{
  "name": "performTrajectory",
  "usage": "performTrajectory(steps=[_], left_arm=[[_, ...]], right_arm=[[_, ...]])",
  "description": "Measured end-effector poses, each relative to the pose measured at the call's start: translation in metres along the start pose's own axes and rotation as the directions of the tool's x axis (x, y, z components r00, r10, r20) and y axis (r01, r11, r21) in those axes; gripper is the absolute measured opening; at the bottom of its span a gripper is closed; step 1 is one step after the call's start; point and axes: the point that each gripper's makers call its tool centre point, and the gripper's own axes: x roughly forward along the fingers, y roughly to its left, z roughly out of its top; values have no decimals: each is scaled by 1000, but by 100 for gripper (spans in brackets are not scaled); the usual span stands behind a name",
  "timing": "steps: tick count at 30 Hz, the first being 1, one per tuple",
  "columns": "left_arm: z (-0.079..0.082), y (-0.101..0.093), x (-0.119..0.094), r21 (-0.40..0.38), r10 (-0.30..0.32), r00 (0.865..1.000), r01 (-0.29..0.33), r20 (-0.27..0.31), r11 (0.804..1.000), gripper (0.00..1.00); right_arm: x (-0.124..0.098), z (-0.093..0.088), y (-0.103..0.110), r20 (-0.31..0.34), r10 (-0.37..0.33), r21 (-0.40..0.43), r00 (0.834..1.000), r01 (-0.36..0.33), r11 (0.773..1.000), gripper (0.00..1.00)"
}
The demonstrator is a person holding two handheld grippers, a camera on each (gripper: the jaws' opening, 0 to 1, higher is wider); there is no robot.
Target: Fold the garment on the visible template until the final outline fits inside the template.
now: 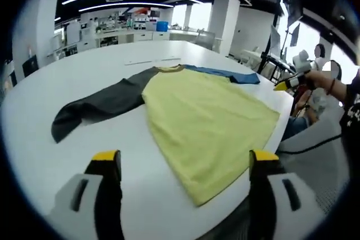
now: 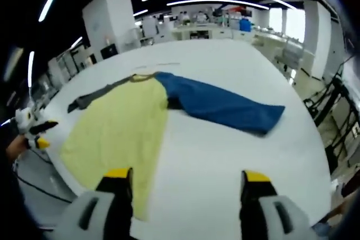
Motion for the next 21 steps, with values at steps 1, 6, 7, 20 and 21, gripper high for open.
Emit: performTrajectory(steps=[1, 6, 7, 20, 21], left_arm=[[1, -1, 0, 1, 1, 1000, -1, -1, 1000, 95], [4, 1, -2, -17, -1, 1000, 1, 15, 1000, 98], [4, 3, -3, -14, -1, 1000, 1, 14, 1000, 98], [-1, 4, -4, -39, 13, 1000, -13, -6, 999, 97], [-1, 4, -4, -40, 13, 1000, -14, -4, 999, 97]], right_arm=[[1, 3, -6, 2, -9, 3, 1000, 9, 1000, 78], [5, 18, -42, 23, -89, -6, 996, 89, 996, 74], [6, 19, -49, 17, -99, -4, 995, 99, 995, 74], [31, 39, -91, 6, -117, 64, 993, 117, 991, 68], [33, 39, -94, 1, -126, 64, 992, 125, 990, 65]])
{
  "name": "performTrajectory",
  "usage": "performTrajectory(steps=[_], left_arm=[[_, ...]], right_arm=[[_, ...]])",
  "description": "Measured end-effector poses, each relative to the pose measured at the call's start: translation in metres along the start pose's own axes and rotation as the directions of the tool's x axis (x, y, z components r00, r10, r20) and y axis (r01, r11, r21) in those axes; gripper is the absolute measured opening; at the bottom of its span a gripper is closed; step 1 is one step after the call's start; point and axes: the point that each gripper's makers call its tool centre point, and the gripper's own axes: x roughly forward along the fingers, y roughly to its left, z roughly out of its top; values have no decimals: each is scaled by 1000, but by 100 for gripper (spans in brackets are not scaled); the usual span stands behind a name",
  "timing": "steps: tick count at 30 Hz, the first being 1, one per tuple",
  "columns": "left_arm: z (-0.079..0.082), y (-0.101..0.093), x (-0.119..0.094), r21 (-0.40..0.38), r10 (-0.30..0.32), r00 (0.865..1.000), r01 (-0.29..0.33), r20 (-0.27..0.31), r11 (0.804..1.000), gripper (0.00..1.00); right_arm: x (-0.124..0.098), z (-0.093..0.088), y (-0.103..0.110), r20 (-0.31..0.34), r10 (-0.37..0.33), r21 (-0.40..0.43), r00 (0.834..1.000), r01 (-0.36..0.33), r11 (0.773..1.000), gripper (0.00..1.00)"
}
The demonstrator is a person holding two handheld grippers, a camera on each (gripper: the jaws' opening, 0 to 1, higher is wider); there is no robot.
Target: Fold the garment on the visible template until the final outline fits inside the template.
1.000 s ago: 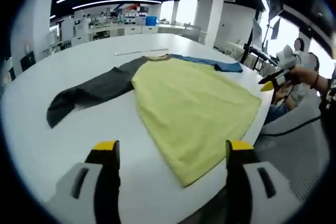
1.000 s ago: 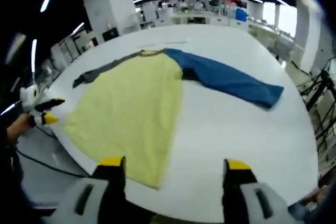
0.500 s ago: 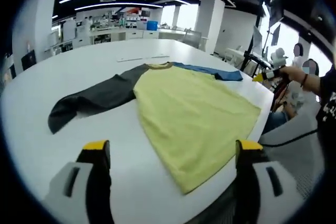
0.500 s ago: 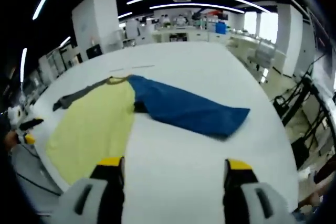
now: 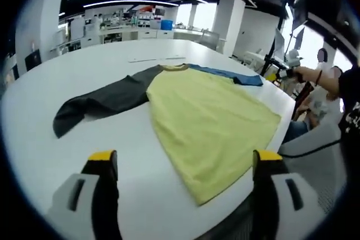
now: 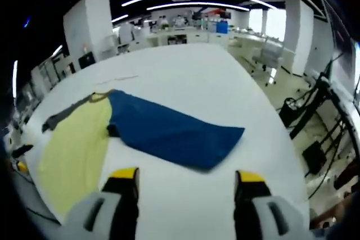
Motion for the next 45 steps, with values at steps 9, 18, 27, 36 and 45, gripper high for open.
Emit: performTrajectory(steps=[9, 18, 27, 36, 45], left_arm=[[6, 0, -3, 6, 26, 999, -26, 21, 1000, 93], [7, 3, -4, 24, 41, 999, -41, 20, 999, 90], [1, 2, -6, 43, 43, 999, -43, -10, 998, 89], [3, 3, -7, 54, 48, 999, -47, -14, 997, 88], [4, 0, -8, 41, 38, 999, -38, 0, 998, 88]], right_arm=[[25, 8, -33, 36, -50, 63, 998, 47, 997, 47], [46, 2, -50, 14, -92, 75, 996, 90, 993, 32], [51, -10, -50, -7, -110, 103, 994, 110, 989, 15], [54, -7, -53, 2, -115, 84, 993, 115, 990, 11], [57, -6, -60, 13, -112, 174, 994, 108, 979, 0]])
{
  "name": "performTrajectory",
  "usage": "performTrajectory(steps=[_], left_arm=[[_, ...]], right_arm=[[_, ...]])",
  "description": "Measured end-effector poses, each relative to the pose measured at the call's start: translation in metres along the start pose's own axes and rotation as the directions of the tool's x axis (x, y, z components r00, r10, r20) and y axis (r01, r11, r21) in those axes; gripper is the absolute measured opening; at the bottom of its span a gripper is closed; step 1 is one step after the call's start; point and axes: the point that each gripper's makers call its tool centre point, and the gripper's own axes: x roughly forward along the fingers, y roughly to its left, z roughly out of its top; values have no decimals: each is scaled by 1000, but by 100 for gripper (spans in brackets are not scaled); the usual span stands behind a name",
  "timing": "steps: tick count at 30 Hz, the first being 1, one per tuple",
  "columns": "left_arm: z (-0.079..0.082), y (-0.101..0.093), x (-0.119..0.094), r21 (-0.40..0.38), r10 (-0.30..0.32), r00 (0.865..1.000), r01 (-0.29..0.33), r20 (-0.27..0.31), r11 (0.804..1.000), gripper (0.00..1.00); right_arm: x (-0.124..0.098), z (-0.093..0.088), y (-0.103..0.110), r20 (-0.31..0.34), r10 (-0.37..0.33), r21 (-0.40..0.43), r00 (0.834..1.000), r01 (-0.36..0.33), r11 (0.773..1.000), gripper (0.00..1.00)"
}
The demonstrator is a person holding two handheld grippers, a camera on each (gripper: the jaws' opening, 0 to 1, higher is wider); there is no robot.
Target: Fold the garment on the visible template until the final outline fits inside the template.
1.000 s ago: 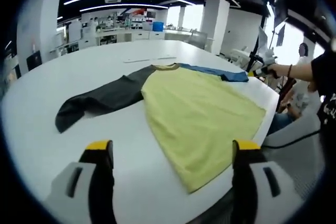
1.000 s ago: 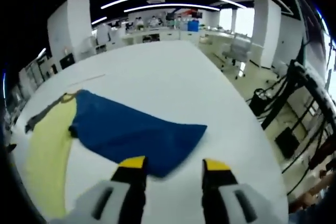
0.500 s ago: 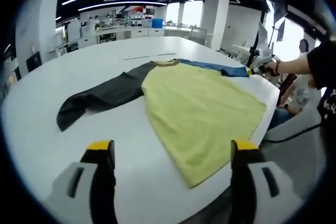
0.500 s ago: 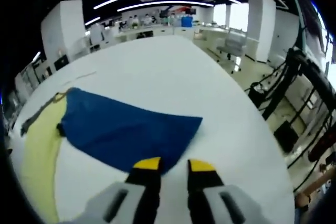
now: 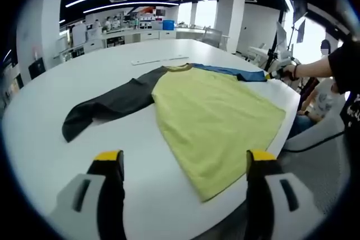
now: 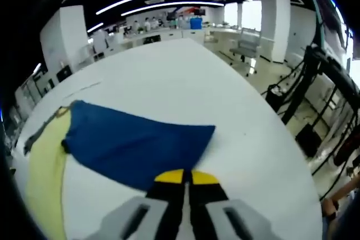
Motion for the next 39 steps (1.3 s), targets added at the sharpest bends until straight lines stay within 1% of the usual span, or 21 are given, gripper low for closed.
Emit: performTrajectory(steps=[1, 2, 5, 8, 9, 10, 13, 15, 16, 19, 25, 28, 30, 37, 39], left_arm=[[0, 0, 0, -2, -1, 1000, 1, 0, 1000, 88], [0, 0, 0, 2, -2, 1000, 2, 0, 1000, 88], [1, -1, -1, 17, -1, 1000, 1, -2, 1000, 89], [1, -1, -1, 12, -5, 1000, 5, -4, 1000, 88], [0, -1, 0, 12, -6, 1000, 6, -5, 1000, 88], [0, 0, 0, 14, -5, 1000, 5, -5, 1000, 88], [-1, 1, 0, 12, -5, 1000, 5, -5, 1000, 88], [-1, 1, 0, 12, -7, 1000, 7, -7, 1000, 88], [-1, 1, 0, 16, -6, 1000, 6, -9, 1000, 88], [-2, 2, 0, 35, -1, 1000, 2, -16, 999, 88], [-1, 3, -1, 43, -8, 1000, 9, -13, 999, 87], [0, 4, -1, 47, -8, 1000, 8, -8, 999, 87], [0, 3, -2, 45, -8, 1000, 8, -8, 999, 87], [-1, -1, -3, 45, -20, 1000, 20, -8, 999, 87], [-1, -2, -3, 48, -25, 1000, 25, -8, 999, 87]], right_arm=[[1, 0, -1, 3, 2, 17, 1000, -2, 1000, 0], [-4, -1, 3, 4, 8, 40, 1000, -8, 999, 0], [-11, 2, 7, 23, 5, 62, 1000, -7, 998, 0], [-4, 16, -4, 39, 18, 102, 999, -22, 995, 0], [-4, 18, -5, 41, 21, 100, 999, -25, 995, 0], [-11, 16, 2, 40, 22, 94, 999, -25, 995, 0], [-13, 22, 5, 39, 35, 78, 999, -38, 996, 0], [-20, 23, 11, 41, 38, 78, 998, -41, 996, 0], [-17, 26, 9, 41, 41, 77, 998, -44, 996, 0], [-16, 31, 7, 39, 39, 72, 998, -42, 997, 0], [-29, 41, 27, 54, 53, 44, 997, -56, 997, 0], [-28, 49, 30, 65, 63, 37, 996, -66, 997, 0], [-26, 55, 31, 67, 72, 50, 995, -75, 996, 0], [-27, 63, 43, 65, 87, 57, 994, -91, 994, 0], [-23, 67, 45, 62, 96, 64, 993, -100, 993, 0]])
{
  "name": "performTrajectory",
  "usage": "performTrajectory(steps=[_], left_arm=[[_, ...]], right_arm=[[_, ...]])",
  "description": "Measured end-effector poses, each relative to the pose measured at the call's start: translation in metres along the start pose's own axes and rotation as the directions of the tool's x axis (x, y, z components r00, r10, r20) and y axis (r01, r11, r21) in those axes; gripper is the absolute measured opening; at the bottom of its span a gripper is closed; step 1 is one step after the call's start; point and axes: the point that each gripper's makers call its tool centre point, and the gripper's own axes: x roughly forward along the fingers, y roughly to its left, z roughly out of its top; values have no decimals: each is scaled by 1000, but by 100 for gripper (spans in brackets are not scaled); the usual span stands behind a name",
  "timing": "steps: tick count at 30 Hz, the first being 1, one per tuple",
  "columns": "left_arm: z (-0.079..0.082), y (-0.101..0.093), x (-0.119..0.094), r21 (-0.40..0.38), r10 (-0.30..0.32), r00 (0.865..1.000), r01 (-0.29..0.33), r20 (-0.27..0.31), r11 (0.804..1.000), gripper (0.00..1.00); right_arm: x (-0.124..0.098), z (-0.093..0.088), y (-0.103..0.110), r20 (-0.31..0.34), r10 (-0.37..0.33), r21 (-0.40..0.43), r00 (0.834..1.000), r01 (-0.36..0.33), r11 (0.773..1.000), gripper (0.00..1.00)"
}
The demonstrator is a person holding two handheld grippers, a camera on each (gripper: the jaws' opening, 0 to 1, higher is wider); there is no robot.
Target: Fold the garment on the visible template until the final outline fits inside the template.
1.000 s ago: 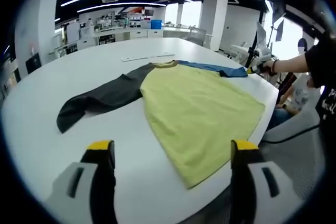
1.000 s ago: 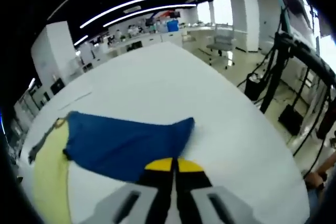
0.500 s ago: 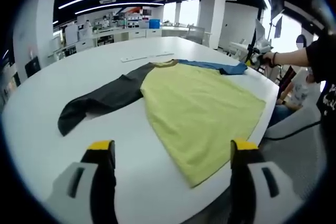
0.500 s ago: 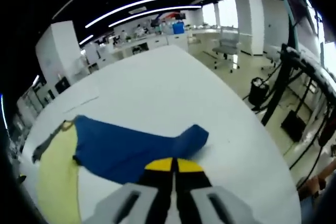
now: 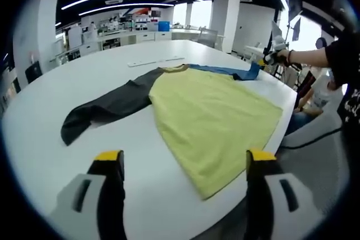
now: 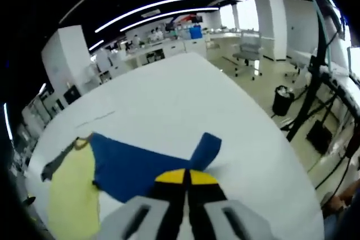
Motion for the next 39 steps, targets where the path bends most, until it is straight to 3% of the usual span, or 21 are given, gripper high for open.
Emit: performTrajectory(steps=[4, 10, 23, 32, 39], left_arm=[[6, -2, 0, -20, -17, 1000, 18, 23, 1000, 86], [16, -4, 0, -32, -34, 998, 36, 56, 999, 84], [12, 0, -2, -22, -27, 998, 28, 58, 999, 86], [9, -1, -4, -20, -28, 998, 29, 56, 999, 85], [9, -3, -4, -22, -27, 998, 29, 60, 999, 85]], right_arm=[[-4, -2, 19, -22, 10, -42, 1000, -11, 999, 0], [3, 11, 33, -21, 51, -93, 998, -53, 994, 0], [4, 28, 81, -7, 115, -80, 993, -115, 990, 0], [11, 26, 106, -36, 126, -135, 991, -130, 982, 0], [20, 34, 130, -43, 160, -154, 986, -165, 974, 0]])
